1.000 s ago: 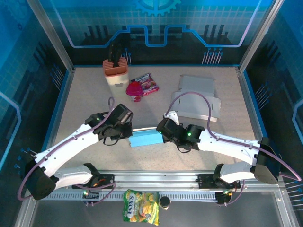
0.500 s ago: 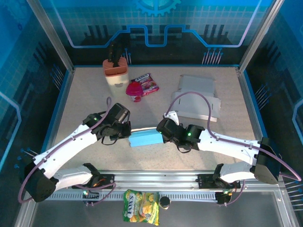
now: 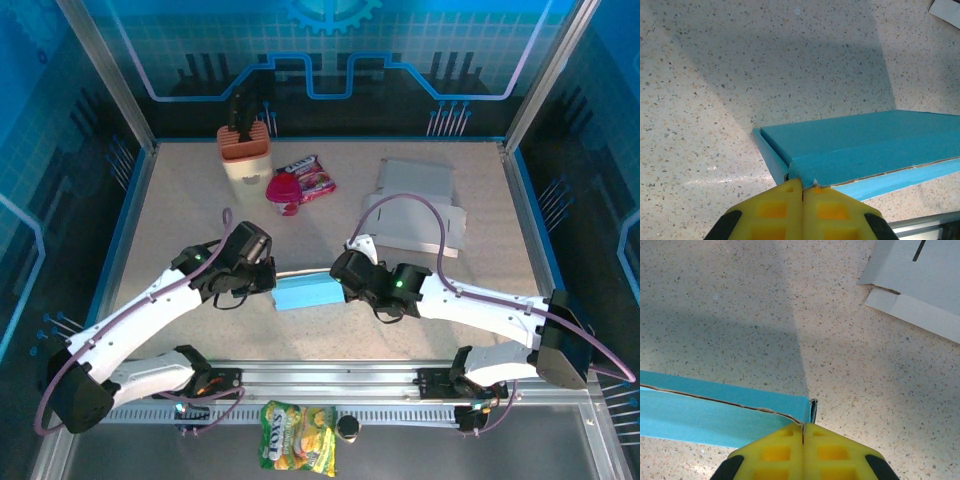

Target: Fold the paper box

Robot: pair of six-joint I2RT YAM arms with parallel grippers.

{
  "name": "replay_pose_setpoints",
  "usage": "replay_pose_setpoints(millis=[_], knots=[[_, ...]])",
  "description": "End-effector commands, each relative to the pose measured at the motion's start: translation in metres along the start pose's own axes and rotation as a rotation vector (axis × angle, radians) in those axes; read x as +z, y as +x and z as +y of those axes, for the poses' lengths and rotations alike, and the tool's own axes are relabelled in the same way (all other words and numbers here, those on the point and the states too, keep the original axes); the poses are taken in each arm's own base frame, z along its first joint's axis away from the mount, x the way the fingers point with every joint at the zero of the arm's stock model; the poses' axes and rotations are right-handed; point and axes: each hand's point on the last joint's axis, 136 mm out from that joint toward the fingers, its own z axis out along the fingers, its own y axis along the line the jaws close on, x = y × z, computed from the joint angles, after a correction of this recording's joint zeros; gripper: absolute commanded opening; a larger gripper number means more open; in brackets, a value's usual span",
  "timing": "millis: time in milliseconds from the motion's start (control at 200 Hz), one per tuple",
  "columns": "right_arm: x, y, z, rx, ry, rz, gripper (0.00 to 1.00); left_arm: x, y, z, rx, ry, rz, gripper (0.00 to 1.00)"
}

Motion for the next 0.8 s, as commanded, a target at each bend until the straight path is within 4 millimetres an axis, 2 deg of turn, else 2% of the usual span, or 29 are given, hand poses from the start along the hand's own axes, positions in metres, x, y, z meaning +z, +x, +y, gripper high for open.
replay_pose_setpoints(millis=[0,245,490,795], knots=[[0.001,0.012,0.007,-0.017,-0.017,0.053,0.0,0.01,0.024,0.032,0.004,-0.128,0.081,0.0],[-0.004,0.008,0.009,-0.019,-0.027,0.051,0.0,0.008,0.026,0.042,0.007,-0.185,0.073,0.0],[-0.002,0.01,0.01,-0.018,-0.027,0.061,0.0,0.018,0.036,0.047,0.005,-0.203,0.084,0.0],[-0.008,0.011,0.008,0.01,-0.037,0.059,0.0,0.017,0.038,0.051,0.011,-0.222,0.067,0.0]])
